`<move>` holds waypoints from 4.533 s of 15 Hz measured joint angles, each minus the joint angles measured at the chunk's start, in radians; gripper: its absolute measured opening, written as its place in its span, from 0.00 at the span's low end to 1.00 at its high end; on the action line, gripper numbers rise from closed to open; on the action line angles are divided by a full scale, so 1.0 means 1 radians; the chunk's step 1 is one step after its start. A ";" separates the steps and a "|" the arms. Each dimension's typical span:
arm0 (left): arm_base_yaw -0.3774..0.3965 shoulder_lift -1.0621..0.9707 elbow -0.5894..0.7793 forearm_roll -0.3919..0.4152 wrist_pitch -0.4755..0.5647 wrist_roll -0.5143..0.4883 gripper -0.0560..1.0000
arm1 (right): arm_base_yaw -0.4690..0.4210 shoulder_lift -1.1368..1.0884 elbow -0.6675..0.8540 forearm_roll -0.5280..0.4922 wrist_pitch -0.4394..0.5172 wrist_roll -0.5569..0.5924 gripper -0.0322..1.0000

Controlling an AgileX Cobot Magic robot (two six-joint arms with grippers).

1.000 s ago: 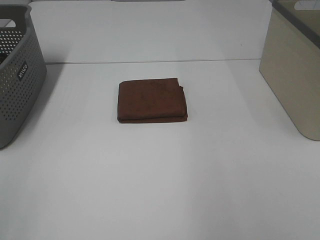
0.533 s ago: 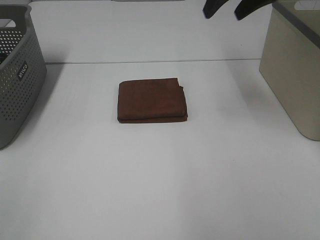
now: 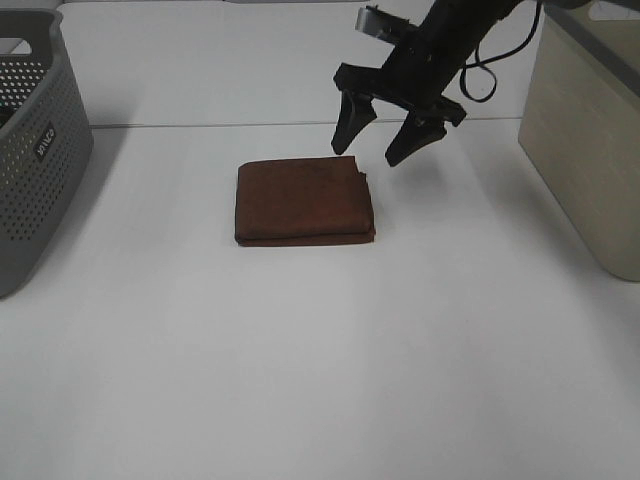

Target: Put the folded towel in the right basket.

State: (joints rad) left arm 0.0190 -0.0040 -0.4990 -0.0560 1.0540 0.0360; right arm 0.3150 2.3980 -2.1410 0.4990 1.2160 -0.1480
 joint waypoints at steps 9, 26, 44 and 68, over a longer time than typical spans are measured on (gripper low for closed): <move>0.000 0.000 0.000 0.000 0.000 0.000 0.97 | -0.050 0.271 -0.198 0.108 -0.001 -0.029 0.76; 0.000 0.000 0.000 0.000 0.000 0.000 0.97 | -0.050 0.208 -0.298 0.152 -0.023 -0.103 0.10; 0.000 0.000 0.000 0.000 0.000 0.000 0.97 | -0.194 -0.414 -0.327 -0.504 0.007 0.002 0.10; 0.000 0.000 0.000 0.000 0.000 0.000 0.97 | -0.351 -0.494 0.080 -0.300 0.005 0.107 0.80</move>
State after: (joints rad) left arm 0.0190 -0.0040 -0.4990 -0.0560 1.0540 0.0360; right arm -0.0360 1.9040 -2.0610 0.1990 1.2210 -0.0410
